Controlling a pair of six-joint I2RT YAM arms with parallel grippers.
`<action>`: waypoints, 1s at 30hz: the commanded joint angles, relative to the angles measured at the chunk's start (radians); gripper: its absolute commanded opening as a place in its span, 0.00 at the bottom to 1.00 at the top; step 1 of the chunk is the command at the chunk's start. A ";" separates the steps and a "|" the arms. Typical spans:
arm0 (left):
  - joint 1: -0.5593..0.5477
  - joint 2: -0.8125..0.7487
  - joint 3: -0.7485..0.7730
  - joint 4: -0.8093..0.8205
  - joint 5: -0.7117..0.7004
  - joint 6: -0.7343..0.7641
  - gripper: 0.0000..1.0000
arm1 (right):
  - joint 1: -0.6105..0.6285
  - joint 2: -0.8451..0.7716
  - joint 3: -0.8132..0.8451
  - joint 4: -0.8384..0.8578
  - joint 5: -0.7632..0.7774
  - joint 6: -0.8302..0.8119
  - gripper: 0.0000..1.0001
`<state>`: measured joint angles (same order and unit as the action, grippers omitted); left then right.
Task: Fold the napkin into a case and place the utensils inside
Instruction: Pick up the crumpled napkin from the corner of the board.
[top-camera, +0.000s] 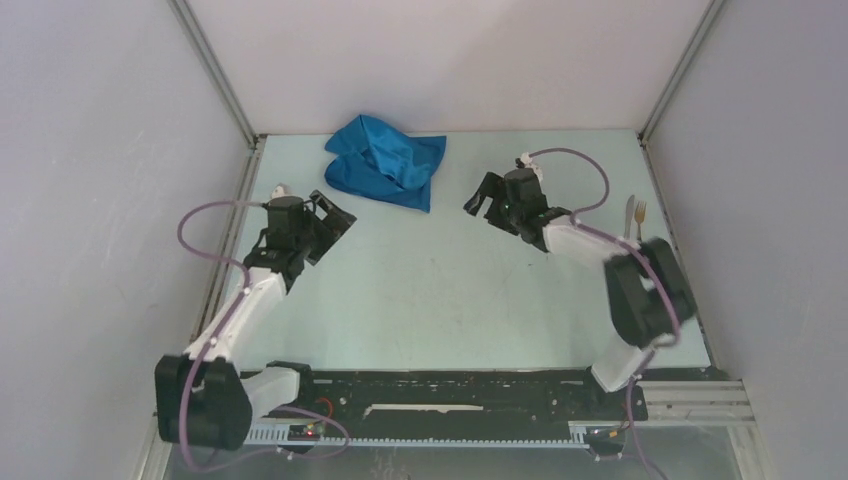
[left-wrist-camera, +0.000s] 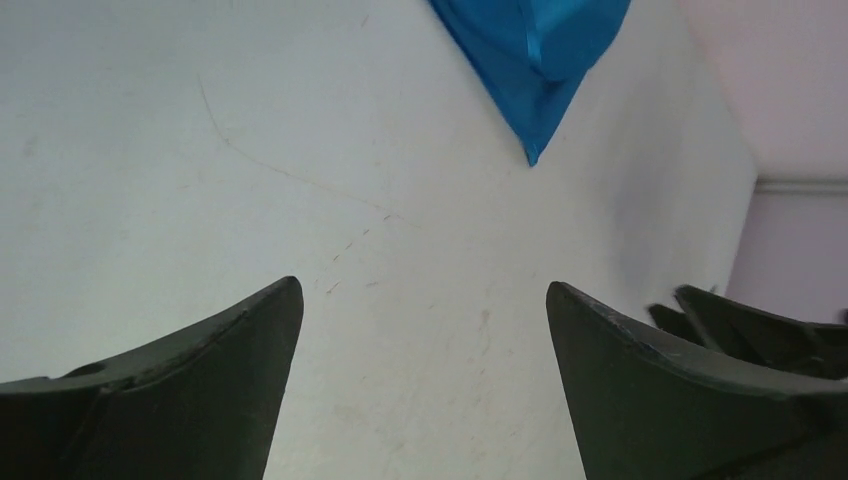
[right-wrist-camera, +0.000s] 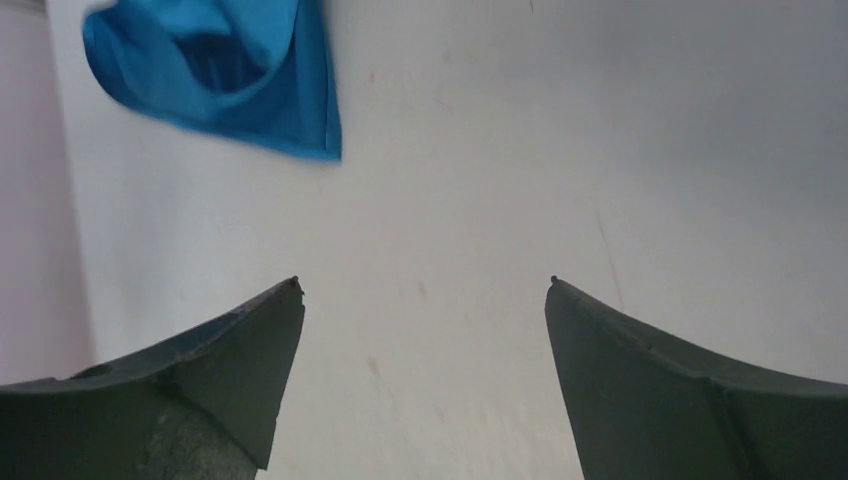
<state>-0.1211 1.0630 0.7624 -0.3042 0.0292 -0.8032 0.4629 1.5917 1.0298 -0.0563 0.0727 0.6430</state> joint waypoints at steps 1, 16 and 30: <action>0.029 0.124 0.031 0.359 0.060 -0.256 0.99 | -0.077 0.278 0.158 0.401 -0.272 0.346 0.94; 0.034 0.371 0.095 0.490 0.098 -0.252 0.86 | -0.089 1.081 1.069 0.327 -0.328 0.690 0.66; 0.008 0.035 0.012 0.167 0.089 -0.025 0.87 | -0.137 0.811 0.677 0.489 -0.472 0.691 0.00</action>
<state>-0.1032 1.0977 0.7818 -0.0109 0.1204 -0.9295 0.3542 2.7068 2.0525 0.2974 -0.3206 1.3556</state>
